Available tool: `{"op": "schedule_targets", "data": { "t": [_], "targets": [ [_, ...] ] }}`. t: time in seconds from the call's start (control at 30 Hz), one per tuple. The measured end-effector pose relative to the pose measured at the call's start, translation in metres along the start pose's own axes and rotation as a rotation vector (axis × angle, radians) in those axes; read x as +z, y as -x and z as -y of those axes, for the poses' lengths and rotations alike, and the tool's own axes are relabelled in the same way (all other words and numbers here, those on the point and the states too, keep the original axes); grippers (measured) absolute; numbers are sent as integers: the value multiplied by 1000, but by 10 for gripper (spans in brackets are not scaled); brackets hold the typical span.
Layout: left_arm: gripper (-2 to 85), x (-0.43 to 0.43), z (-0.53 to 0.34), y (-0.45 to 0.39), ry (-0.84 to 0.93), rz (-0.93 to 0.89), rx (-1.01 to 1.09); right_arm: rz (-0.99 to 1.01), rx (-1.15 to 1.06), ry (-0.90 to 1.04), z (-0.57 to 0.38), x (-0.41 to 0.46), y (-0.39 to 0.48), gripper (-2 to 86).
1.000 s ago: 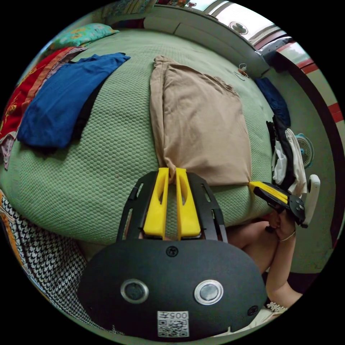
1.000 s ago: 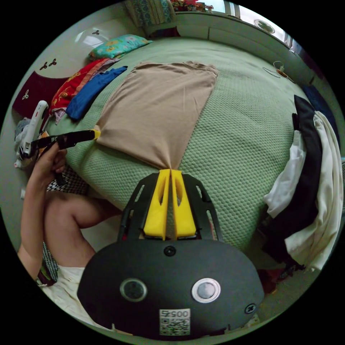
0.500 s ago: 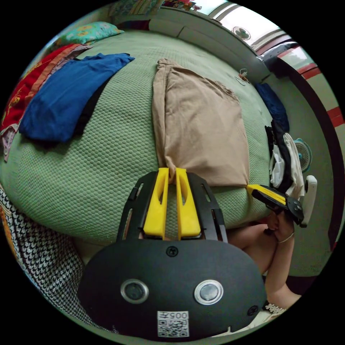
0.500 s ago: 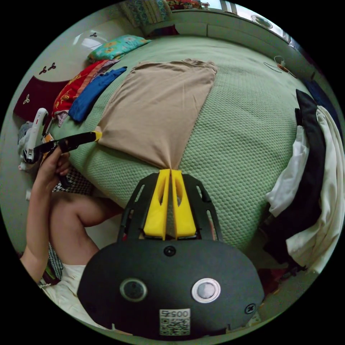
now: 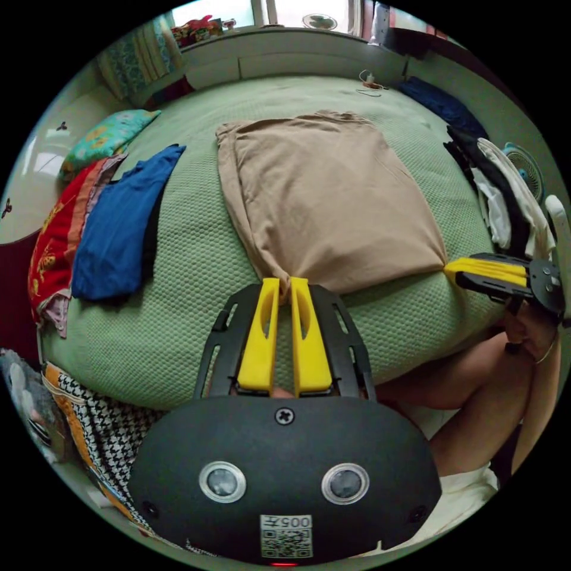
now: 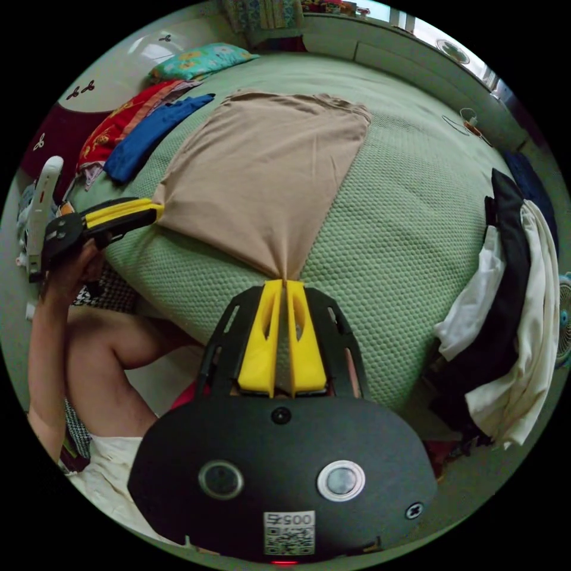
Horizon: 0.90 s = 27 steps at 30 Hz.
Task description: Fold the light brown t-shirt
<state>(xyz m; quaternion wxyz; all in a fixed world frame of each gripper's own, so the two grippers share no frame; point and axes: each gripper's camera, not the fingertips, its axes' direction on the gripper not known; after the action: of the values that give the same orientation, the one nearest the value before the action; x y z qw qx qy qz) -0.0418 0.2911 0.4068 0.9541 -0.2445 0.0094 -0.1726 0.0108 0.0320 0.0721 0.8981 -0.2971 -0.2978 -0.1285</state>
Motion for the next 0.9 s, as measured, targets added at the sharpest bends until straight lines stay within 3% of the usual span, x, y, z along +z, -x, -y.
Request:
{"op": "schedule_targets", "data": {
  "t": [0.23, 0.43, 0.6, 0.73, 0.9],
  "targets": [
    [47, -36, -15, -11, -62, -49, 7, -57, -127, 107, 1, -10, -3, 48],
    [94, -60, -29, -1, -107, 84, -91, -50, -82, -68, -4, -57, -30, 62],
    [109, -50, -10, -40, -140, -163, 30, -2, 55, -289, 36, -78, -57, 58],
    [93, -52, 9, -110, -242, -226, 217, 6, 148, -247, 80, -50, -72, 59],
    [102, -28, 21, -162, -168, -394, 333, 45, 171, -132, 91, -1, -83, 67]
  ]
}}
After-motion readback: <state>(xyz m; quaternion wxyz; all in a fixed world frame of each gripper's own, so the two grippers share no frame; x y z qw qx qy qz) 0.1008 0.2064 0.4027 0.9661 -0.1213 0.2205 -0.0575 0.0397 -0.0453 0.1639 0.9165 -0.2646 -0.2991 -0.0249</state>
